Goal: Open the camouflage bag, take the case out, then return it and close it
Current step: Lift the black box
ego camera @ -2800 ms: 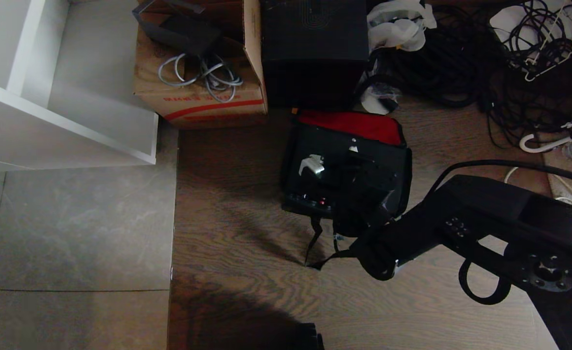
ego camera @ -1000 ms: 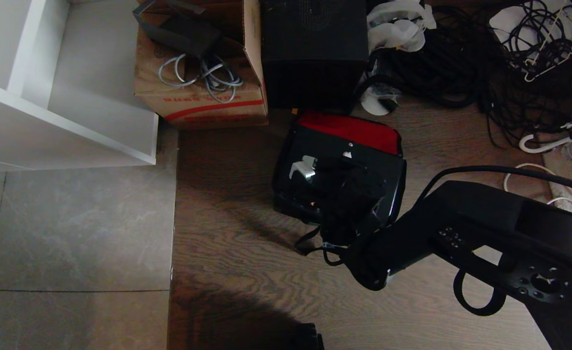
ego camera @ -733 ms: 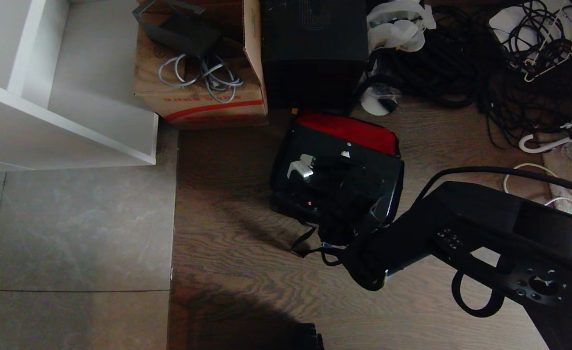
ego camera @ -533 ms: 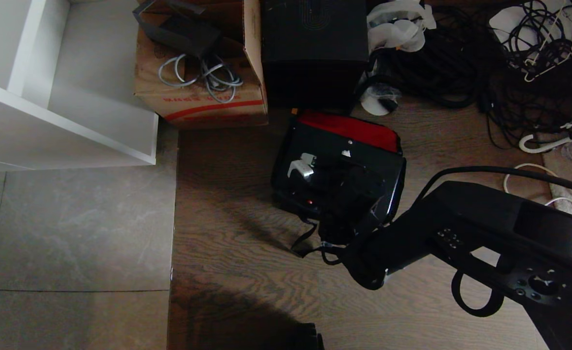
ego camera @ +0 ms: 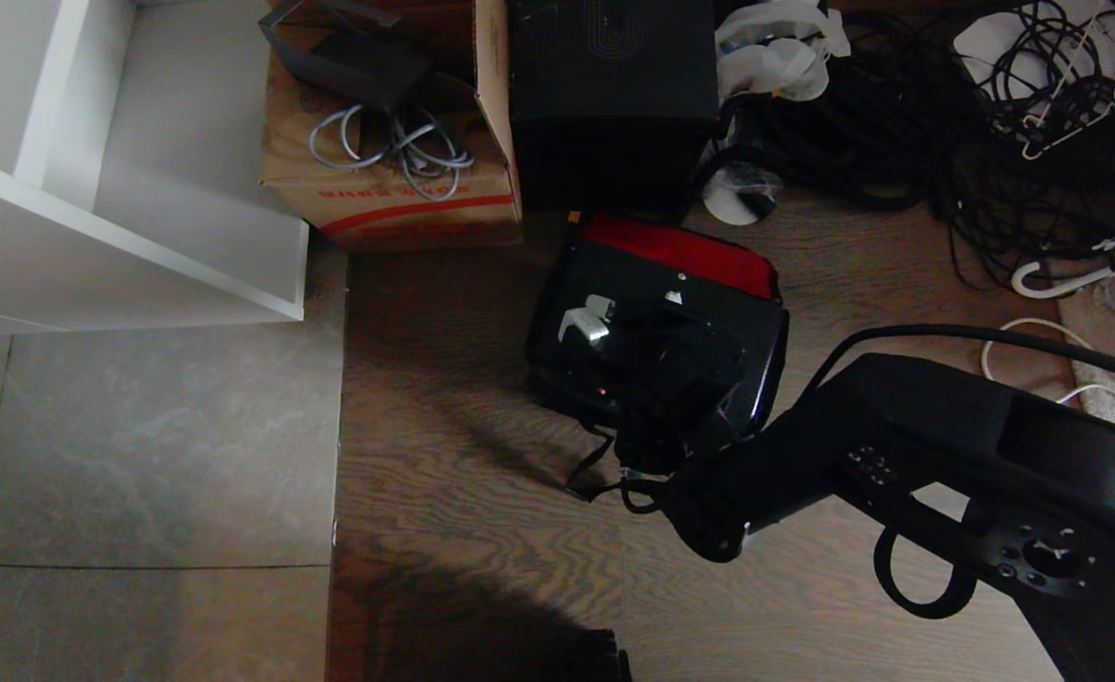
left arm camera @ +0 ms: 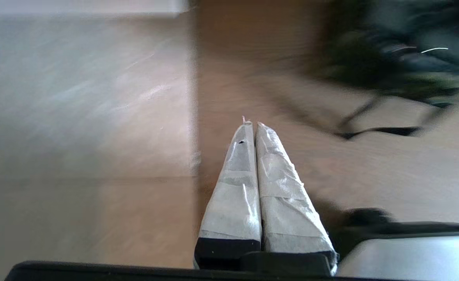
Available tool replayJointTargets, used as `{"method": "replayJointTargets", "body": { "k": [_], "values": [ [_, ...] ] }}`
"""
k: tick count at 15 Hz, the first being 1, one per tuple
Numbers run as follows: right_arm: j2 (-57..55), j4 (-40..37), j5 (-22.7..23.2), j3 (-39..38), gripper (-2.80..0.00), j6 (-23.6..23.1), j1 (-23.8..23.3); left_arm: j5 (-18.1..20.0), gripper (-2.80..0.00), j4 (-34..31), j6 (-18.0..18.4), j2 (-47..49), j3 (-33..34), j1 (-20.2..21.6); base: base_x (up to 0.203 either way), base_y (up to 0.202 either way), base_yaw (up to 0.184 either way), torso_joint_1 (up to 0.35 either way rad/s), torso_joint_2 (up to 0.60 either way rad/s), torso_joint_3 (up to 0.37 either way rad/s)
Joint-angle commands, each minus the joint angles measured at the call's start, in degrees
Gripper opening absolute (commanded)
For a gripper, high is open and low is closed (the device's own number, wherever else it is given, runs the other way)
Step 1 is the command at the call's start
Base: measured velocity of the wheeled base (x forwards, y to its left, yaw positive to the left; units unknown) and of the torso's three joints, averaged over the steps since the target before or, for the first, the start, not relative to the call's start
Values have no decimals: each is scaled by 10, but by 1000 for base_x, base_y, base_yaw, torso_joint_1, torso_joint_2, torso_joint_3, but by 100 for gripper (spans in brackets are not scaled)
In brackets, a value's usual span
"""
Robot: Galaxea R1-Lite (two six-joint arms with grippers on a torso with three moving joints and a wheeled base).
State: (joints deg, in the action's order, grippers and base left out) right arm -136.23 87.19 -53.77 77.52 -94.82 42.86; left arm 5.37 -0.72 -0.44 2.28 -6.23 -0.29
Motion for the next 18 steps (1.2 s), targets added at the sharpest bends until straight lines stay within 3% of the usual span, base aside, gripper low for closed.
{"method": "replayJointTargets", "body": {
  "k": [1, 5, 9, 10, 18],
  "values": [
    [-1, 5, -5, 6, -280, -5, 2, 53, -280, -9, -1, 64, -57, 0, 0, 0, 0, 0, 0, 0],
    [-2, 5, -6, 11, -280, -7, 2, 107, -280, -11, -17, 225, -159, -2, 0, 0, 0, 0, 0, 0],
    [-2, 5, -9, 11, -280, -8, 1, 256, -280, -12, -58, 363, -222, -4, 0, 0, 0, 0, 0, 0],
    [-2, 5, -9, 11, -280, -8, 1, 275, -280, -11, -63, 385, -224, -5, 0, 0, 0, 0, 0, 0],
    [-1, 5, -19, 11, -280, -8, 2, 290, -280, 27, -83, 552, -227, -30, 0, 0, 0, 0, 0, 0]
  ]
}}
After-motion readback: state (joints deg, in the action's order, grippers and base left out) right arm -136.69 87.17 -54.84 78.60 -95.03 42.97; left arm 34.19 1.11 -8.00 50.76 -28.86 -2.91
